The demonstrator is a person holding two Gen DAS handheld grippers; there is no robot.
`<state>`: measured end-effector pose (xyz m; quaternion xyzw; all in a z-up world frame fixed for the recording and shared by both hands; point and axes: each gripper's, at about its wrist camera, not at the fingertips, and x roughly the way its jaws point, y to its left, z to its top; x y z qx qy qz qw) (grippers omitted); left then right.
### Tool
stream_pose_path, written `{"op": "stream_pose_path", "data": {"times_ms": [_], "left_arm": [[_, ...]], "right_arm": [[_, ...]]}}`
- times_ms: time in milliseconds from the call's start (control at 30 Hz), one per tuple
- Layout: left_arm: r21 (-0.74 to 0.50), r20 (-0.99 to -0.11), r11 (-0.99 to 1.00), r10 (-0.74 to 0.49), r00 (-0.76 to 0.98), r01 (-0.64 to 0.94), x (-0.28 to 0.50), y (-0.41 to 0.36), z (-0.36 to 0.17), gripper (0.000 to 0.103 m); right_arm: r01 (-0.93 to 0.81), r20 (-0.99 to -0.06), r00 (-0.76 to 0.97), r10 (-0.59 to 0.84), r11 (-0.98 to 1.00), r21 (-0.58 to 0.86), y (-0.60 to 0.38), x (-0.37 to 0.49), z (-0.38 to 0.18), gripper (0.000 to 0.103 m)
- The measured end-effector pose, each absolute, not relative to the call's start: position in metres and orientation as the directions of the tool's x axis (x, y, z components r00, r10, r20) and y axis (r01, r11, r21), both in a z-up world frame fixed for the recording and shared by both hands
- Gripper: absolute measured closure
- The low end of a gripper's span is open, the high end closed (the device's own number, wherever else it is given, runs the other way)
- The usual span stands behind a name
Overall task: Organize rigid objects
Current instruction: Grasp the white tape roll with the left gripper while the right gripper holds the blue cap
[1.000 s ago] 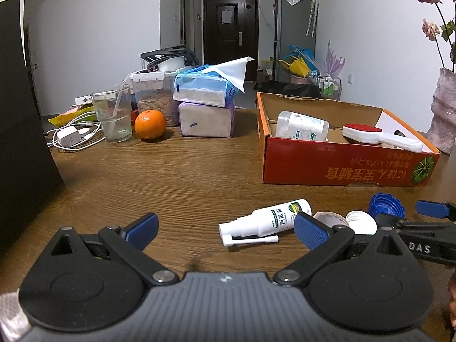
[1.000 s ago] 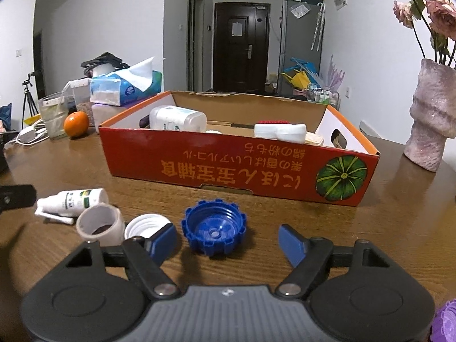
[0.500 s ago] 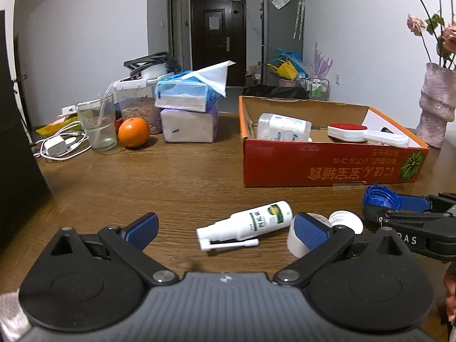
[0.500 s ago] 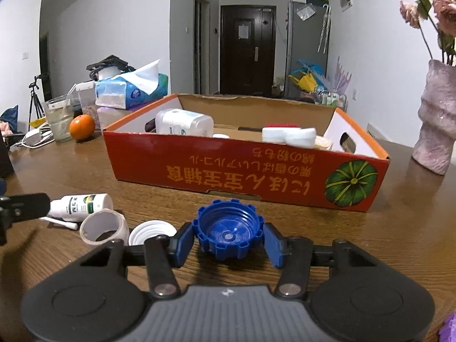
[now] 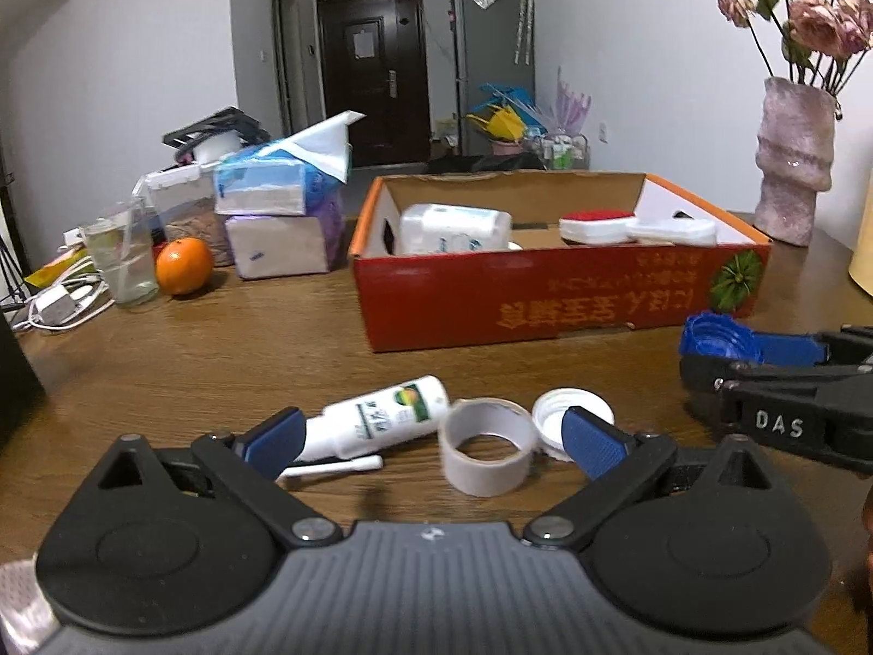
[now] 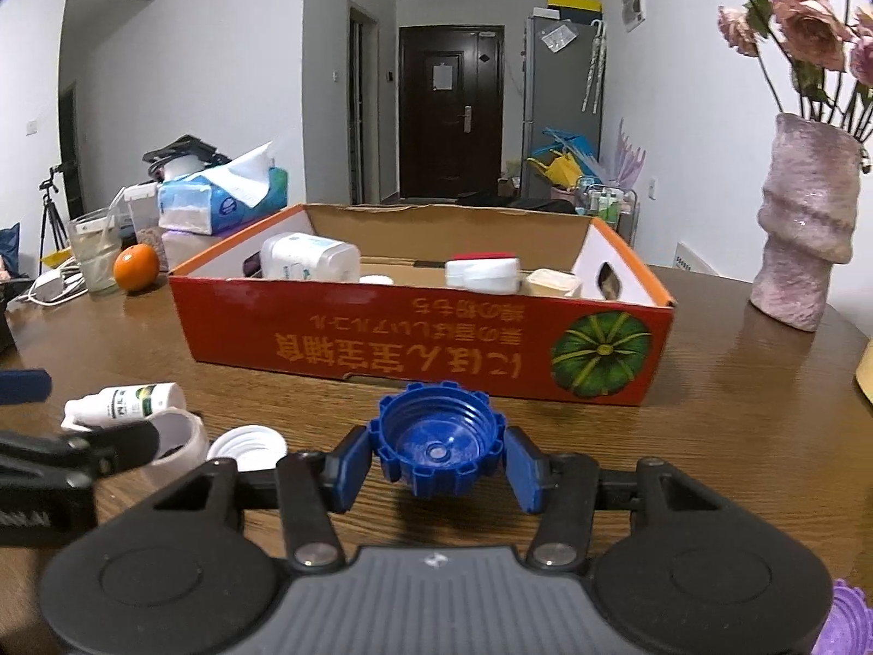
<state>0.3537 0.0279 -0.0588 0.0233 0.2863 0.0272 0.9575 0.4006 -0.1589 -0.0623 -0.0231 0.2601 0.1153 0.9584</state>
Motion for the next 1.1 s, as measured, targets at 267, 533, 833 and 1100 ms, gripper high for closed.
{"op": "stream_pose_path", "data": {"times_ms": [267,533,833,1100], "left_arm": [[0.022,-0.598,1.0,-0.002,0.801,0.019,0.362,0.022,-0.068,0.034],[-0.028,-0.646,1.0,-0.017,0.764,-0.001,0.376,0.028,-0.075,0.052],[-0.062,-0.65,0.998,-0.045,0.758,0.006,0.389,0.035,-0.078,0.059],[-0.046,-0.636,0.998,-0.054,0.77,0.032,0.383,0.031,-0.075,0.059]], "right_arm": [[-0.215,-0.498,0.846,0.188,0.977,0.003,-0.179,0.392,-0.062,0.051],[-0.203,-0.494,0.851,0.178,0.979,0.002,-0.188,0.389,-0.061,0.051],[-0.218,-0.493,0.85,0.186,0.976,-0.008,-0.185,0.387,-0.061,0.051],[-0.228,-0.49,0.85,0.193,0.974,-0.012,-0.184,0.386,-0.061,0.051]]}}
